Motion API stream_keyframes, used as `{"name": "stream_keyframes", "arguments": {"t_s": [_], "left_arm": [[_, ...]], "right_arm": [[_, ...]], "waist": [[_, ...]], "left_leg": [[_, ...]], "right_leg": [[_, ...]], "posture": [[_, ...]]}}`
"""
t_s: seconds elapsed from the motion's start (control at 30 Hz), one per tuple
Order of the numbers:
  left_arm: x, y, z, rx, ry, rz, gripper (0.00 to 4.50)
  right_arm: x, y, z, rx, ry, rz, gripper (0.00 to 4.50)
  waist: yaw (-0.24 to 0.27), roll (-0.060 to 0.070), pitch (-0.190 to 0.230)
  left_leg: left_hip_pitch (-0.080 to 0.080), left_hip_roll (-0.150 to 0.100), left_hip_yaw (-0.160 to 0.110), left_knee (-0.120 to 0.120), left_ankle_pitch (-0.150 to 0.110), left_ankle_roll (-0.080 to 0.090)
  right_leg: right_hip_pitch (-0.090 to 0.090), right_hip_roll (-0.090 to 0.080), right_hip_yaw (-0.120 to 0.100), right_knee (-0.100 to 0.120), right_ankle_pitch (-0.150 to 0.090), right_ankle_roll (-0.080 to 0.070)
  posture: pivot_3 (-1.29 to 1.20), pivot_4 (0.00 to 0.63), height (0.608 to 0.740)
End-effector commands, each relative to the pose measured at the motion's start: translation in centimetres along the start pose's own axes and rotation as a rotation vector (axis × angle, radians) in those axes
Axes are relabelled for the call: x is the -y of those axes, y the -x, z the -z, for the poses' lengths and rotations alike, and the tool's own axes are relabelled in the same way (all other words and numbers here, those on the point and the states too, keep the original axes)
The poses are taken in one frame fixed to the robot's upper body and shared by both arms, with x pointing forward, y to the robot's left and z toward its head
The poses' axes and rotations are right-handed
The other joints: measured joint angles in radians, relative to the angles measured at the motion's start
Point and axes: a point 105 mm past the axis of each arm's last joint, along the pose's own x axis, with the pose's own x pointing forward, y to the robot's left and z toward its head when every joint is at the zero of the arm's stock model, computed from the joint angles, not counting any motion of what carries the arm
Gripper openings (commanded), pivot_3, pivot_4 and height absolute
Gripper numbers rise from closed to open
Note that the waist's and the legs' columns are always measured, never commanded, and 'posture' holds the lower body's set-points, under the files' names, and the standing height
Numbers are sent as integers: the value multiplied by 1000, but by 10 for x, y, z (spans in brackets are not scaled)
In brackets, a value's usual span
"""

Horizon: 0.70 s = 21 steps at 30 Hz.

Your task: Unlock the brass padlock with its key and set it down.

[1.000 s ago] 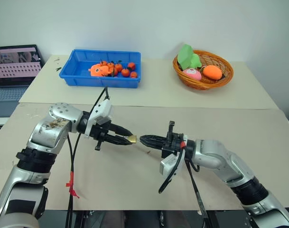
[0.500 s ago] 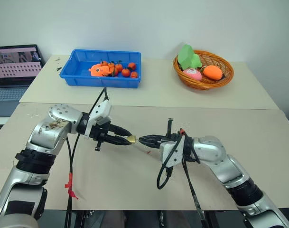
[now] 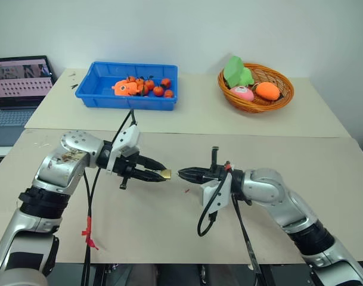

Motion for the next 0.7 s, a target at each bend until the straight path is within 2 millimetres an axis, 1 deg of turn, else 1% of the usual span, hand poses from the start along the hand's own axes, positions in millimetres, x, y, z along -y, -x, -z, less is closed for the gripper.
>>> {"name": "stream_keyframes", "arguments": {"t_s": [0.03,0.1,0.2,0.37,0.5,0.57,0.7], "left_arm": [[3,5,-10,15,-55,-4,824],[3,5,-10,14,-55,-5,824],[3,6,-10,12,-54,-6,824],[3,7,-10,11,-54,-11,824],[3,7,-10,12,-55,-14,824],[3,7,-10,12,-56,-16,824],[3,7,-11,11,-56,-20,824]], "right_arm": [[6,0,-6,22,97,53,1109],[3,-1,-7,26,138,41,1800],[6,1,-8,35,165,67,1800],[11,5,-9,48,312,120,1800],[7,5,-18,90,454,155,1800],[4,4,-21,107,482,157,1800],[4,1,-22,114,496,173,1800]], "waist": [[-1,0,0],[-2,0,0],[-2,0,0],[-1,0,0],[-1,0,0],[-1,0,0],[-2,0,0]], "left_leg": [[0,0,0,0,0,0],[0,0,0,0,0,0],[0,0,0,0,0,0],[0,0,0,0,0,0],[0,0,0,0,0,0],[0,0,0,0,0,0],[0,0,0,0,0,0]], "right_leg": [[0,0,0,0,0,0],[0,0,0,0,0,0],[0,0,0,0,0,0],[0,0,0,0,0,0],[0,0,0,0,0,0],[0,0,0,0,0,0],[0,0,0,0,0,0]], "posture": [[0,150,740],[0,150,740],[0,150,740],[0,150,740],[0,150,740],[0,150,740],[0,150,740]]}}
